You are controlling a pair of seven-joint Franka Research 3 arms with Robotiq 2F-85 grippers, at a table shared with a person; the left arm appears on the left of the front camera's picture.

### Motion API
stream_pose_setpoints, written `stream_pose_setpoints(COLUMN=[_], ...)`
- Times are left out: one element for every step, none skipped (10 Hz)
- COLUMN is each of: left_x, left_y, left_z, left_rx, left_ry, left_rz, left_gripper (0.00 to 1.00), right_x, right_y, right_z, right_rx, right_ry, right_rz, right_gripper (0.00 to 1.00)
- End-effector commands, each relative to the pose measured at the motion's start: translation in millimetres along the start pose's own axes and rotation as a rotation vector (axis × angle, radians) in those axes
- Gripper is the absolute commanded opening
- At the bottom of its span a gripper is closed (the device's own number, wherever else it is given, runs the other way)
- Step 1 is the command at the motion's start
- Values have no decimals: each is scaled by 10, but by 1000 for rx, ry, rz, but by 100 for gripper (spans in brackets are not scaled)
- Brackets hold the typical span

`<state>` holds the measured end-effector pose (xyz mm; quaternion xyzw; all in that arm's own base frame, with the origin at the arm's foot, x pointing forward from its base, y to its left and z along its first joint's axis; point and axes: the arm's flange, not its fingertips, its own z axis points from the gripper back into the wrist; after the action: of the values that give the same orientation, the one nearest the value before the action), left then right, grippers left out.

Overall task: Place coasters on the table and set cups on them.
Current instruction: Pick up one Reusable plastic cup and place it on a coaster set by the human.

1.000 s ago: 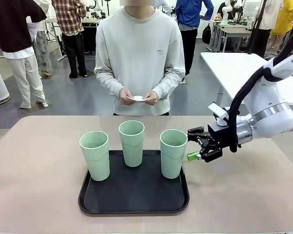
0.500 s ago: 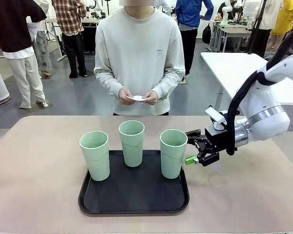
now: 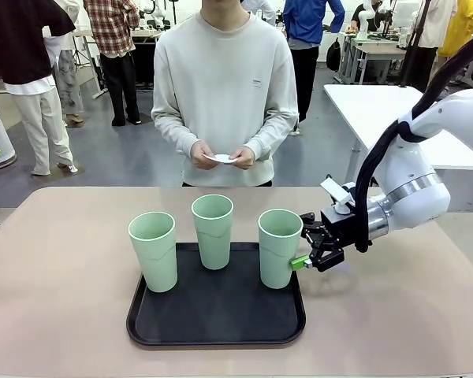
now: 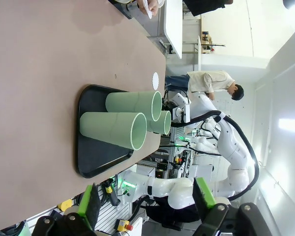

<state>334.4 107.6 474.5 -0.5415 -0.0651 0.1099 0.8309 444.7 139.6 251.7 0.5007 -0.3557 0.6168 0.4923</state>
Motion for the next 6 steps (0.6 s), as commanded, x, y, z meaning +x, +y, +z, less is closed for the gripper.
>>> stream_pose_setpoints(left_x=[15,15,15,15,15,15], left_y=[-15,-15,-15,-15,-15,-15], left_z=[-11,-11,-11,-11,-11,-11], left_rx=[-22,-22,-22,-22,-22,-22], left_ry=[0,0,0,0,0,0], left_rz=[-15,-15,-15,-15,-15,-15], left_gripper=[100,100,100,100,100,100], right_x=[-105,-119,-126,-142,-150,-157], right_y=[-93,-97,-95,-100,-119,-117], right_z=[-102,-139,-176,-201,-232,-250], right_rx=[-11,5,15,25,35,45], right_ry=[-13,-14,-14,-13,-12,-14], right_rz=[21,11,5,-4,-1,17], right_gripper=[100,100,100,100,100,100])
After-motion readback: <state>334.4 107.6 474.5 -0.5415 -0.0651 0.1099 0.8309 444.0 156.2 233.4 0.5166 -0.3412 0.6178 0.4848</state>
